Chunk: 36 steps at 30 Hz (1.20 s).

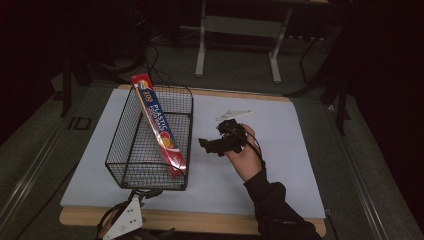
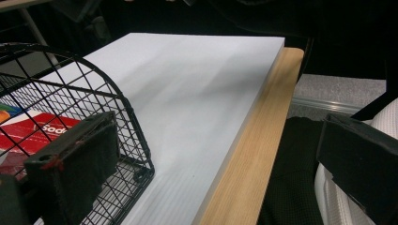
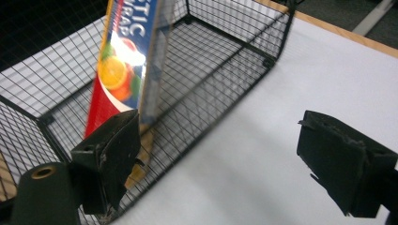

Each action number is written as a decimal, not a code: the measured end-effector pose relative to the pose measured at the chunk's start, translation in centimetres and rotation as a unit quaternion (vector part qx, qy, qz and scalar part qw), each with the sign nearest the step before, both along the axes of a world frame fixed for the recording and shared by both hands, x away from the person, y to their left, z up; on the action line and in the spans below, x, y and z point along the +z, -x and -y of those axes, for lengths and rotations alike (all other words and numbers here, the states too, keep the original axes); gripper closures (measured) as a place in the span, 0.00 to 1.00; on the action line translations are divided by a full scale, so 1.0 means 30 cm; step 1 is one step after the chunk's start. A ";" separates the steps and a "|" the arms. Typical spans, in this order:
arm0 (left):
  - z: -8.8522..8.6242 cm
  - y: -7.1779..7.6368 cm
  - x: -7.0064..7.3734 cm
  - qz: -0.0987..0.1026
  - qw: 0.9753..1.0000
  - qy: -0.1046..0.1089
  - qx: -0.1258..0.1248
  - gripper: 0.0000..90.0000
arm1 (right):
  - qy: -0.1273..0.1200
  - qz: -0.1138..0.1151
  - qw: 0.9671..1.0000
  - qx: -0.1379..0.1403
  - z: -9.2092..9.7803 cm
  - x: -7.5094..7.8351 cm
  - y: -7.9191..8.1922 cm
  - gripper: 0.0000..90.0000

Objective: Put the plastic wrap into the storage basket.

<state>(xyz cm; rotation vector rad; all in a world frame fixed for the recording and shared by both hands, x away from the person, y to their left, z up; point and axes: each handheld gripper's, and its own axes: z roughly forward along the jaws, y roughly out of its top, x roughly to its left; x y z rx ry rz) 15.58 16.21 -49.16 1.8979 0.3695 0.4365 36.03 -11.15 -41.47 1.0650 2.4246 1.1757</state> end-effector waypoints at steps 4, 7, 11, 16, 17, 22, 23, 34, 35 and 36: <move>0.001 -0.001 -0.001 0.000 1.000 -0.001 0.000 0.00 | 0.003 0.010 1.000 0.000 0.053 -0.024 0.018 0.15; 0.001 0.000 -0.001 0.000 1.000 0.000 0.000 0.00 | -0.002 0.010 1.000 -0.005 0.083 -0.034 0.028 0.15; 0.001 0.000 0.000 0.000 1.000 0.000 0.000 0.00 | 0.002 0.019 1.000 -0.003 0.116 -0.054 0.046 0.15; 0.000 0.001 0.000 0.001 1.000 -0.002 0.000 0.00 | 0.020 0.021 1.000 -0.011 0.161 -0.090 0.059 0.15; 0.000 0.001 0.000 0.002 1.000 -0.002 0.000 0.00 | 0.015 0.017 1.000 -0.012 0.171 -0.096 0.062 0.15; 0.001 0.000 -0.001 0.001 1.000 -0.002 0.001 0.00 | 0.013 0.008 1.000 -0.011 0.212 -0.129 0.076 0.15; 0.002 0.000 -0.001 0.000 1.000 -0.002 0.001 0.00 | 0.018 0.009 1.000 -0.014 0.220 -0.137 0.076 0.15; 0.003 0.001 -0.002 0.001 1.000 -0.004 0.001 0.00 | 0.018 0.000 0.999 -0.030 0.280 -0.204 0.106 0.15; 0.003 0.001 -0.001 0.001 1.000 -0.004 0.001 0.00 | 0.020 0.000 0.999 -0.033 0.283 -0.210 0.107 0.15; 0.002 0.002 -0.001 0.001 1.000 -0.004 0.001 0.00 | 0.019 -0.001 0.999 -0.033 0.285 -0.214 0.109 0.15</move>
